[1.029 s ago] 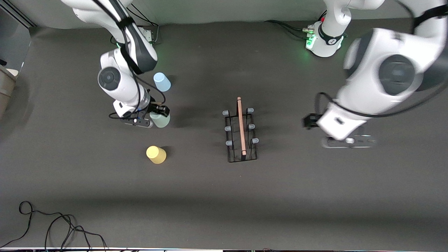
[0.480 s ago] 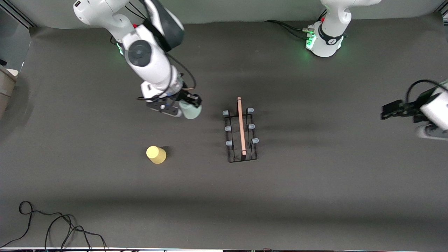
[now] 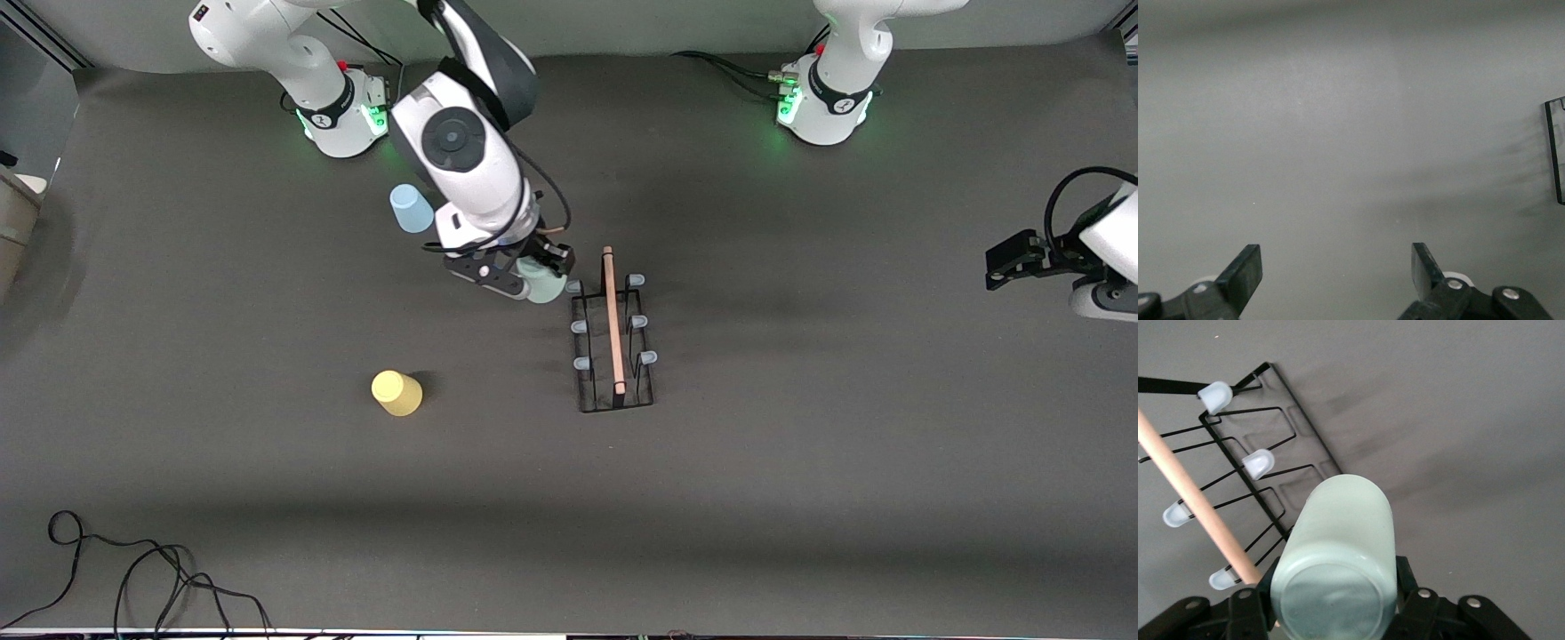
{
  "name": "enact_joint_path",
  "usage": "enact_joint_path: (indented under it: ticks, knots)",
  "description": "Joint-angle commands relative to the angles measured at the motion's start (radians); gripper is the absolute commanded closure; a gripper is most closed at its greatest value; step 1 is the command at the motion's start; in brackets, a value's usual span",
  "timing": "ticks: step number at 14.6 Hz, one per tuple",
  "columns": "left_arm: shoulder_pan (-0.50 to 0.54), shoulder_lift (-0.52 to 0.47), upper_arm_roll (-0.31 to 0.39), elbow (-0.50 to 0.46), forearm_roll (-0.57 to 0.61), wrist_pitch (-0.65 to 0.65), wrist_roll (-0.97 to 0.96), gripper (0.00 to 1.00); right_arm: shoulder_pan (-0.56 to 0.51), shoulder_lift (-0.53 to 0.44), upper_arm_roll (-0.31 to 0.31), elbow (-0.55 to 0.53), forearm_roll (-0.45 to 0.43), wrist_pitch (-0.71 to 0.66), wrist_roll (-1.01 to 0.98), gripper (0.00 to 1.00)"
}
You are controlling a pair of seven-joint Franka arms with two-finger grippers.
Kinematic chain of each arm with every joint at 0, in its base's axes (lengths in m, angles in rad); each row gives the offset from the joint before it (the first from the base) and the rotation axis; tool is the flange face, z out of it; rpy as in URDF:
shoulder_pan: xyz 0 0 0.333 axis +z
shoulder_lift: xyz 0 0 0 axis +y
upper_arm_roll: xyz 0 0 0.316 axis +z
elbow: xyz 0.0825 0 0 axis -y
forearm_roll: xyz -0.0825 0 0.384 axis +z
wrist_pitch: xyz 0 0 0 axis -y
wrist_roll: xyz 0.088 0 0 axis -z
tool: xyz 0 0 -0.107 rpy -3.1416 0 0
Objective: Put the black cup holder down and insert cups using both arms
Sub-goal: 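Lower the green cup onto a rack peg and open the right gripper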
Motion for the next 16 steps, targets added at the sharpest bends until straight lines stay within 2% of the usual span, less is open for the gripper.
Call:
enact_joint_path:
  ticks: [1,5,10,13,15,16]
  knots:
    - [-0.01,-0.08,0.001,-0.066,0.022,0.023,-0.011,0.0,0.024,0.043,-0.011,0.067,0.019,-0.009,0.036,1.0]
    - [-0.014,-0.072,0.0,-0.056,-0.02,0.024,-0.012,0.0,0.05,0.079,-0.011,0.065,0.013,0.054,0.067,1.0]
    - [-0.022,-0.055,-0.003,-0.059,-0.023,0.088,-0.084,0.01,0.053,0.12,-0.011,0.065,0.007,0.098,0.08,1.0]
    - [-0.021,-0.055,-0.002,-0.06,-0.012,0.073,-0.077,0.01,0.053,0.145,-0.011,0.065,0.005,0.118,0.08,1.0]
    - [-0.024,-0.054,-0.003,-0.06,-0.011,0.076,-0.077,0.02,0.054,0.175,-0.011,0.065,0.005,0.147,0.082,0.89]
    - [-0.024,-0.055,-0.003,-0.06,-0.011,0.073,-0.077,0.02,0.066,0.181,-0.011,0.065,0.005,0.156,0.082,0.79]
